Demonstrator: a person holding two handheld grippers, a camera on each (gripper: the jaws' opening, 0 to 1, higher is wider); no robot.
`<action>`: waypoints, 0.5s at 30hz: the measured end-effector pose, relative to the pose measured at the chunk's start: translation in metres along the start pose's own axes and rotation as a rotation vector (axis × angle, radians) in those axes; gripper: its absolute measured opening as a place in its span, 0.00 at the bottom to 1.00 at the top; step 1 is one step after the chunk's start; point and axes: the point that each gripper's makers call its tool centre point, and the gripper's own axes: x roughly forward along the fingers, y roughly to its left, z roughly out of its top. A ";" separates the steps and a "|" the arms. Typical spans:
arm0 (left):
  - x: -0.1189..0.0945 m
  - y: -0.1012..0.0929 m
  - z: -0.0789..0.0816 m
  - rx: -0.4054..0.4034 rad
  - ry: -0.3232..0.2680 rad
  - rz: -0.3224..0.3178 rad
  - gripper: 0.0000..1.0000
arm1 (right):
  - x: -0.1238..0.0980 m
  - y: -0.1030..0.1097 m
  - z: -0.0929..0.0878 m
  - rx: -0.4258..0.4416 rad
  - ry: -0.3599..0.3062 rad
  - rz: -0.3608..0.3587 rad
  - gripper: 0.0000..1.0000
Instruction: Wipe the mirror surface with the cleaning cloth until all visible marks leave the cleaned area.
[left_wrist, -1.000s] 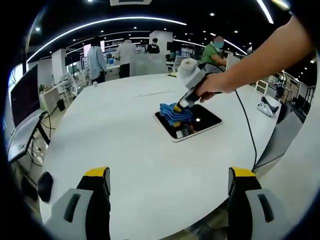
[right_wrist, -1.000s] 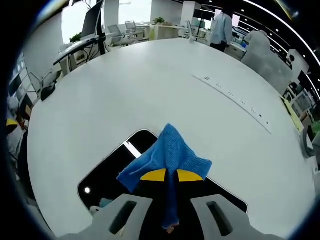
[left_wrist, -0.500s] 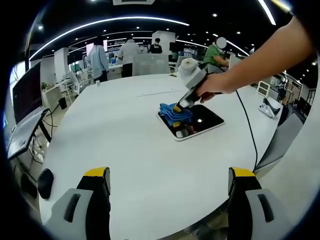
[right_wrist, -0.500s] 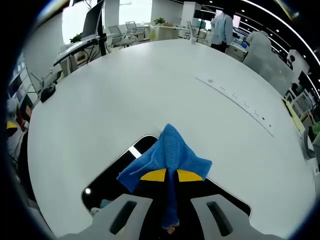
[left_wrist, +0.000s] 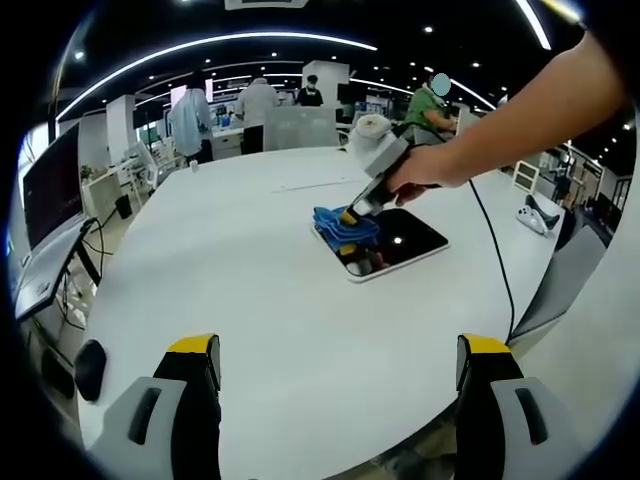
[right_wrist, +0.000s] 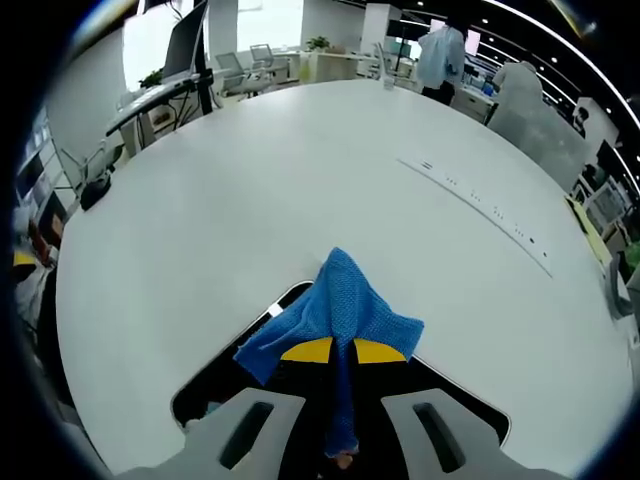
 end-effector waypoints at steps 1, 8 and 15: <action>0.000 0.000 0.000 0.000 0.000 0.000 0.99 | 0.000 0.001 0.000 0.000 0.000 0.000 0.01; -0.001 0.002 0.000 -0.005 0.001 0.004 0.99 | 0.005 0.003 0.005 -0.003 -0.003 0.003 0.01; -0.002 0.003 0.000 -0.009 0.001 0.008 0.99 | 0.005 0.007 0.007 -0.003 -0.004 0.004 0.01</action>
